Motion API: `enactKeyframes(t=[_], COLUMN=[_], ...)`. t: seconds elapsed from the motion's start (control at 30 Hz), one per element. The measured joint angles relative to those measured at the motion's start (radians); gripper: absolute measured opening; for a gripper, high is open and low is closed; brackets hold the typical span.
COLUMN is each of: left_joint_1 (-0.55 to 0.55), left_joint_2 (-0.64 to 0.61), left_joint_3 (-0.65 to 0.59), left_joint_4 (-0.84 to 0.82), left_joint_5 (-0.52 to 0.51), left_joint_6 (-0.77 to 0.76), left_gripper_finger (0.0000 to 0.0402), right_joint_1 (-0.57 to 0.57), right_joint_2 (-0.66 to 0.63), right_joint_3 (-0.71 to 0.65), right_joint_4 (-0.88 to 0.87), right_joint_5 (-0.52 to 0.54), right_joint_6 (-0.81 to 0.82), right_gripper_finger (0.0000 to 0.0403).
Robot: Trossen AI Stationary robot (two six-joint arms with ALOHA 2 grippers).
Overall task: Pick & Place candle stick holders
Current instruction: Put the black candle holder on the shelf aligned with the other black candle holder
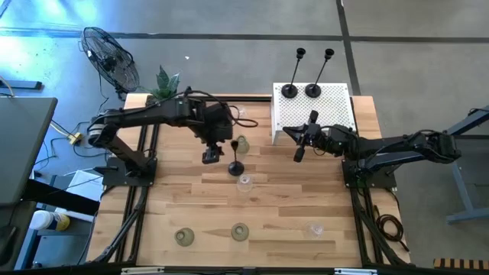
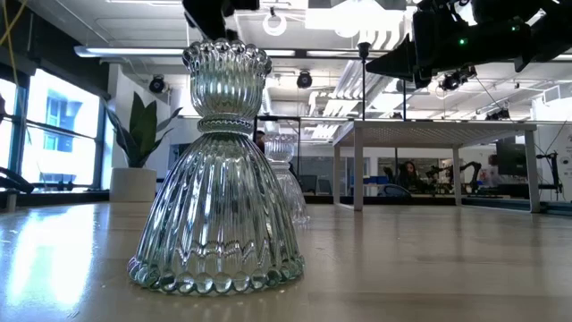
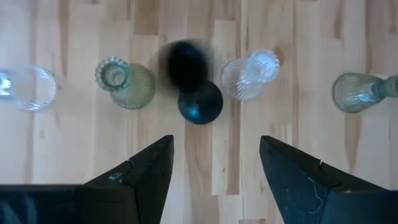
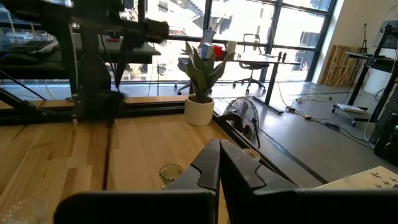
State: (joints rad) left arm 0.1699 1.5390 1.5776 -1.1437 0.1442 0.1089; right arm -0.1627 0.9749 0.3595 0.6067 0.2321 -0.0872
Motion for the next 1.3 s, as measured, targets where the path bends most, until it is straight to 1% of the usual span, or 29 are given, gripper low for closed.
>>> enactKeyframes(t=[0.1,0.2,0.3,0.37,0.43,0.47,0.57,0.63,0.73,0.77,0.83,0.87,0.93,1.07,1.13,1.23,1.3], left_joint_1=[0.000,0.000,0.000,0.000,0.000,0.001,0.013,0.015,0.013,0.013,0.014,0.013,0.013,0.013,0.013,0.013,0.013], left_joint_2=[-0.054,-0.139,-0.261,-0.359,-0.456,-0.497,-0.576,-0.583,-0.587,-0.588,-0.580,-0.569,-0.540,-0.463,-0.421,-0.354,-0.311], left_joint_3=[-0.011,-0.084,-0.233,-0.374,-0.528,-0.603,-0.786,-0.854,-0.936,-0.971,-1.044,-1.079,-1.145,-1.191,-1.194,-1.194,-1.194], left_joint_4=[0.005,0.076,0.238,0.404,0.580,0.665,0.886,1.000,1.077,1.118,1.239,1.312,1.431,1.582,1.631,1.720,1.766], left_joint_5=[-0.024,-0.049,-0.069,-0.070,-0.071,-0.071,-0.109,-0.136,-0.166,-0.162,-0.092,-0.054,-0.026,-0.022,-0.001,0.008,0.000], left_joint_6=[0.011,0.010,-0.008,-0.008,-0.018,-0.034,-0.087,-0.133,-0.163,-0.164,-0.167,-0.176,-0.213,-0.249,-0.248,-0.228,-0.214], left_gripper_finger=[0.0202,0.0148,0.0081,0.0035,0.0010,0.0009,0.0031,0.0041,0.0036,0.0029,0.0011,0.0006,0.0005,0.0003,0.0002,0.0001,0.0001], right_joint_1=[0.000,0.000,0.000,0.000,0.000,0.000,0.001,0.002,0.011,0.017,0.037,0.046,0.059,0.068,0.068,0.074,0.089], right_joint_2=[0.000,0.000,0.000,0.000,0.000,0.000,0.009,0.028,0.069,0.083,0.113,0.124,0.142,0.170,0.196,0.272,0.333], right_joint_3=[0.000,0.000,0.000,0.001,0.018,0.032,0.083,0.115,0.156,0.161,0.170,0.175,0.181,0.184,0.184,0.184,0.184], right_joint_4=[-0.003,-0.003,-0.003,-0.005,-0.030,-0.049,-0.117,-0.164,-0.216,-0.221,-0.224,-0.222,-0.223,-0.191,-0.151,-0.052,0.028], right_joint_5=[0.000,0.002,0.000,-0.007,-0.014,-0.020,-0.041,-0.044,-0.044,-0.043,-0.043,-0.041,-0.032,-0.025,-0.050,-0.103,-0.108], right_joint_6=[0.000,0.000,0.001,0.006,0.031,0.039,0.054,0.061,0.102,0.111,0.119,0.124,0.136,0.164,0.183,0.230,0.273], right_gripper_finger=[0.0001,0.0001,0.0001,0.0001,0.0001,0.0000,0.0000,0.0000,0.0000,0.0000,0.0000,0.0000,0.0000,0.0000,0.0000,0.0002,0.0009])
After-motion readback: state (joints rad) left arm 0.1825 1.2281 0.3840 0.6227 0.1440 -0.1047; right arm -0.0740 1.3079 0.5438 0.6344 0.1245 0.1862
